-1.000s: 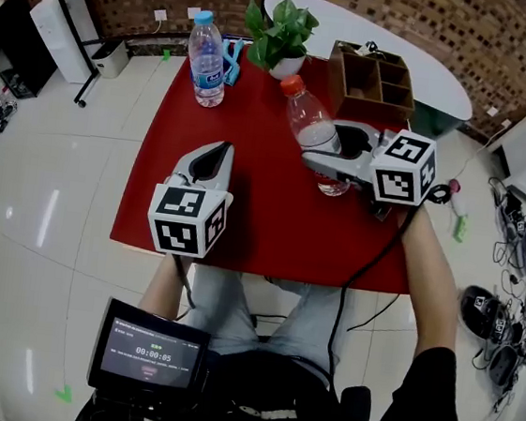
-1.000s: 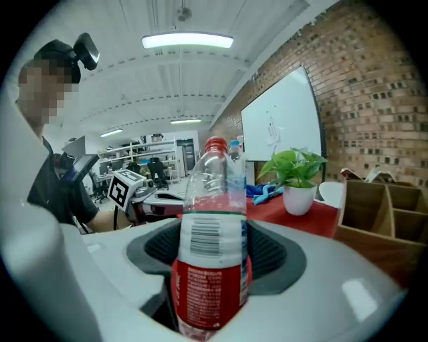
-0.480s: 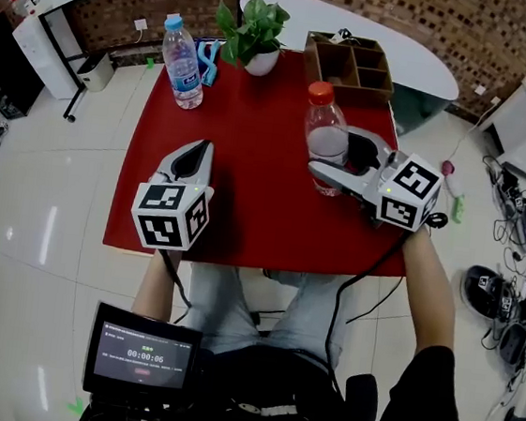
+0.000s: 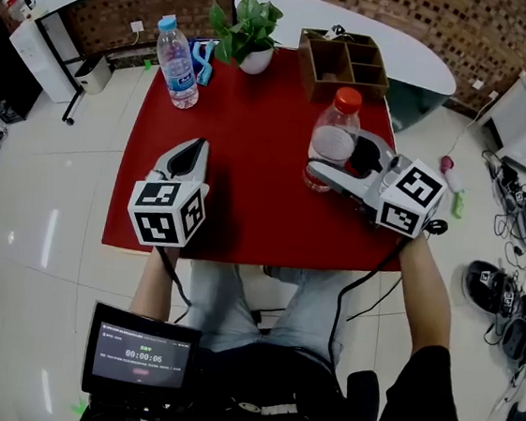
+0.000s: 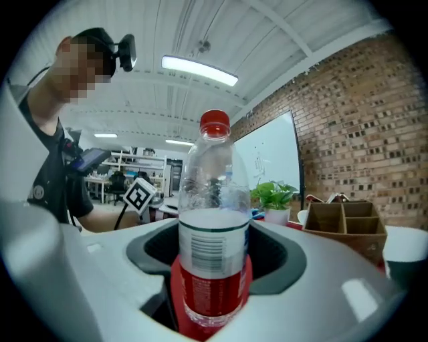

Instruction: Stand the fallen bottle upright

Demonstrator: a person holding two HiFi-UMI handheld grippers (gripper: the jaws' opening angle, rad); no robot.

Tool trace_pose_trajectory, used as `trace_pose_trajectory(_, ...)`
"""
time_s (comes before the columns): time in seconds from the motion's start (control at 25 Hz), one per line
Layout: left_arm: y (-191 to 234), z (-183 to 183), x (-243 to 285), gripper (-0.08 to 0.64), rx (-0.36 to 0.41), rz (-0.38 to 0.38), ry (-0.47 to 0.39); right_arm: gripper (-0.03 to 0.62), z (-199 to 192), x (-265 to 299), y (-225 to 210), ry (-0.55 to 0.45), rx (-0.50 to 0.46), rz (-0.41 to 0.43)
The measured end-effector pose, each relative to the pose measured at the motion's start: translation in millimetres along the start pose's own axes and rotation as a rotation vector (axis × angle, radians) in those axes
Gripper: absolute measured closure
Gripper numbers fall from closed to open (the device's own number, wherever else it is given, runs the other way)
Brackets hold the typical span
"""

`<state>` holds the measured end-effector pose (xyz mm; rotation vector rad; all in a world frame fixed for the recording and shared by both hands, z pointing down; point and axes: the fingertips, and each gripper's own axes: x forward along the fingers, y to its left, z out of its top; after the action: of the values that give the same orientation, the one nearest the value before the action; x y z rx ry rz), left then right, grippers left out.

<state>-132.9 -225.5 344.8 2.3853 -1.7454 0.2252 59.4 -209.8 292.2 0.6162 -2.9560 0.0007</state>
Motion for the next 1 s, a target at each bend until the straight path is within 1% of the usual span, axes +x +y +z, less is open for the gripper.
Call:
trace_pose_trajectory(0.08,0,0,0,0.554,-0.001,0.001,-0.001,0.29,11,8,3,-0.05,0.04,0.013)
trace_pose_trajectory(0.16,0,0,1,0.554,-0.001,0.001,-0.002,0.29,16,19,7,-0.067,0.052,0.022)
trace_pose_trajectory(0.24,0,0,1,0.554,-0.001,0.002,-0.002,0.29,12,32,13,-0.046,0.036,0.037)
trace_pose_trajectory(0.36,0,-1,0,0.554,-0.001,0.0,-0.002,0.29,-5,43,21,0.005,0.007,0.043)
trace_pose_trajectory(0.48,0,0,0,0.554,0.0,-0.002,-0.003,0.288,-8,39,23,-0.015,0.014,0.037)
trace_pose_trajectory(0.68,1,1,0,0.554,0.0,0.001,-0.002,0.287,-6,36,24,-0.046,-0.001,0.052)
trace_pose_trajectory(0.88,1,-1,1,0.554,-0.002,0.0,0.001,0.284,-1,32,28,-0.088,0.043,0.088)
trace_pose_trajectory(1.0,1,-1,1,0.554,-0.001,0.001,0.001,0.276,9,27,32,-0.129,0.049,0.107)
